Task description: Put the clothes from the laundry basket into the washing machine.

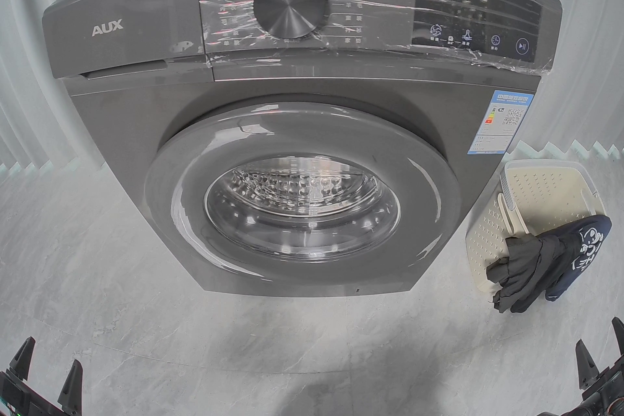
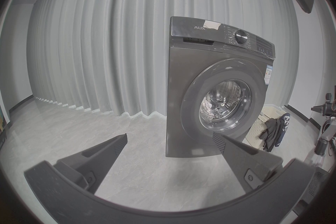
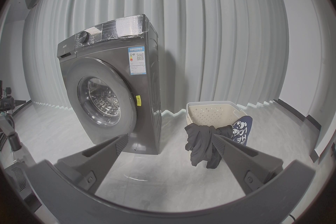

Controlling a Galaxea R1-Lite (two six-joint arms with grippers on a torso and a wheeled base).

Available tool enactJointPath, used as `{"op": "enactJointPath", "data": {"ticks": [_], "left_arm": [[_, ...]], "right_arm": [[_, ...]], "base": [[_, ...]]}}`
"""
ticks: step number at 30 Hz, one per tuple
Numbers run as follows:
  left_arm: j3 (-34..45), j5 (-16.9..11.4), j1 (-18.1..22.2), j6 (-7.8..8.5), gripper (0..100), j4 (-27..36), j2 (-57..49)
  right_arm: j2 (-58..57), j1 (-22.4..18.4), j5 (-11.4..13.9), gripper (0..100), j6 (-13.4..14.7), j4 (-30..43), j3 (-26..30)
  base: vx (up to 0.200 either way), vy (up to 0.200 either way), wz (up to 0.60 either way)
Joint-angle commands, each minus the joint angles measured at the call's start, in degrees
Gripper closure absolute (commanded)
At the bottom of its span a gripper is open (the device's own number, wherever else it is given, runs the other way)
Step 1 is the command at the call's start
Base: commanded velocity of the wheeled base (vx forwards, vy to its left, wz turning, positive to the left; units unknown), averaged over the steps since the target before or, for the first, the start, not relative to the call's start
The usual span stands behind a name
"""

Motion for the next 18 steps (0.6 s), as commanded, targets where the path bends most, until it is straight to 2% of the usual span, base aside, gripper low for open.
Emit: {"op": "enactJointPath", "data": {"ticks": [1, 7, 18], "left_arm": [[0.84, 0.01, 0.03, -0.04, 0, 0.0, -0.66], [0.84, 0.01, 0.03, -0.04, 0, 0.0, -0.66], [0.84, 0.01, 0.03, -0.04, 0, 0.0, -0.66]], "right_arm": [[-0.4, 0.04, 0.08, 0, -0.01, -0.01, 0.4], [-0.4, -0.05, -0.01, 0, -0.01, -0.01, 0.4], [-0.4, 0.04, -0.01, 0, 0.08, -0.1, 0.4]], "base": [[0.0, 0.0, 0.0], [0.0, 0.0, 0.0], [0.2, 0.0, 0.0]]}}
